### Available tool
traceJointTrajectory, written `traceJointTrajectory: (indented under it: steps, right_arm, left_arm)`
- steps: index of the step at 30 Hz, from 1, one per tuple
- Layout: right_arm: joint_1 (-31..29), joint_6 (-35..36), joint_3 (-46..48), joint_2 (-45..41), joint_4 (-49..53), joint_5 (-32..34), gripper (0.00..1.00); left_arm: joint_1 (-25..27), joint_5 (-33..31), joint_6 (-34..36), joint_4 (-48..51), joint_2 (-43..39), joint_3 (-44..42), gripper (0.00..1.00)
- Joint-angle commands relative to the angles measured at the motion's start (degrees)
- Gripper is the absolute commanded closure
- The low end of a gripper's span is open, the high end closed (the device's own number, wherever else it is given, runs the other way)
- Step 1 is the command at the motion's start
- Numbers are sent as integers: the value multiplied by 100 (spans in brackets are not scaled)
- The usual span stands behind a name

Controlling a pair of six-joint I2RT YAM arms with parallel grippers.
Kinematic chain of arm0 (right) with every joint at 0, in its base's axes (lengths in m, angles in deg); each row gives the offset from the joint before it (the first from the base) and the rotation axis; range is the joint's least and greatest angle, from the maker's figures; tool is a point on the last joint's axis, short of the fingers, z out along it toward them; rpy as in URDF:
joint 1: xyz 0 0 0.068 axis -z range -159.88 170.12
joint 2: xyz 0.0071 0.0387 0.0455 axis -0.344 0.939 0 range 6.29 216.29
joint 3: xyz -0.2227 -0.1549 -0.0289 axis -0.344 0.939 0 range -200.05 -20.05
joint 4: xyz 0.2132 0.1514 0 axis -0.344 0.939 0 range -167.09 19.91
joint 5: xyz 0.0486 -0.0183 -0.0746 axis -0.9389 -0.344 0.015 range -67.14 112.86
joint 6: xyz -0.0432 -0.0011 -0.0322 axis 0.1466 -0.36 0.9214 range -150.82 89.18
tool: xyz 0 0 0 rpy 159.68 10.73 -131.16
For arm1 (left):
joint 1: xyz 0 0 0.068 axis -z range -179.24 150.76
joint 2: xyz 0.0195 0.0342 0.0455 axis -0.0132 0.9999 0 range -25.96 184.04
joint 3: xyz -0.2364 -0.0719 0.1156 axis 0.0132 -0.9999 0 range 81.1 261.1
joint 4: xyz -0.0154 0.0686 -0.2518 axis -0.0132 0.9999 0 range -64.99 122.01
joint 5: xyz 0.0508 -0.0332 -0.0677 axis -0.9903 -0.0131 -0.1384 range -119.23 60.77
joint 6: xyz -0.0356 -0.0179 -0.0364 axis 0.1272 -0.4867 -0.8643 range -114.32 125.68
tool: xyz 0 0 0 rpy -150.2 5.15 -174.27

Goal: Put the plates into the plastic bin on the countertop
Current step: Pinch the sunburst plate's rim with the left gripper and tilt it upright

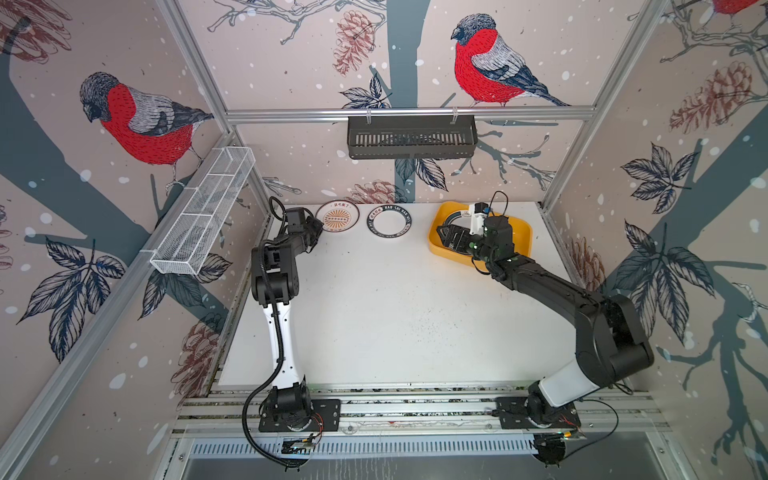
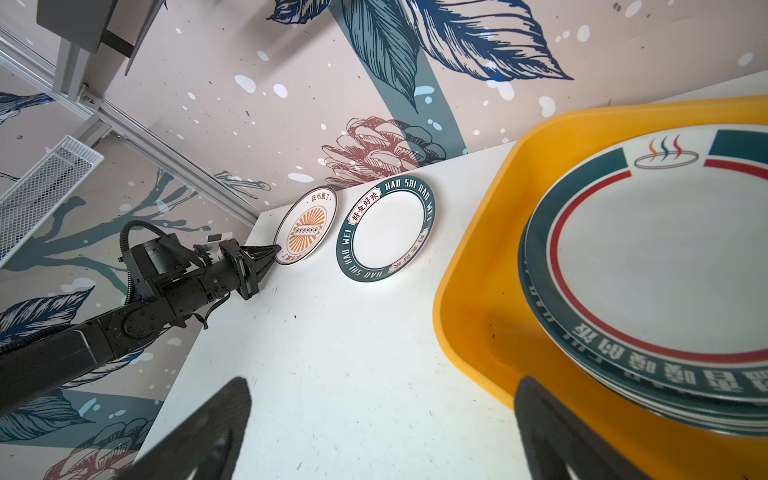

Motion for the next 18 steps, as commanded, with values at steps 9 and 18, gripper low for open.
traceJointTrajectory:
  steps: [9,18]
  right_arm:
    - [-17,-35,107,-206,-65,63,0]
    - [-25,91,236,-553,-20,213,0]
  left_arm:
    - [-1,131,-57,-329,-1230,-1402,100]
    - [136,372,-373,-1076,-2565,-2722,100]
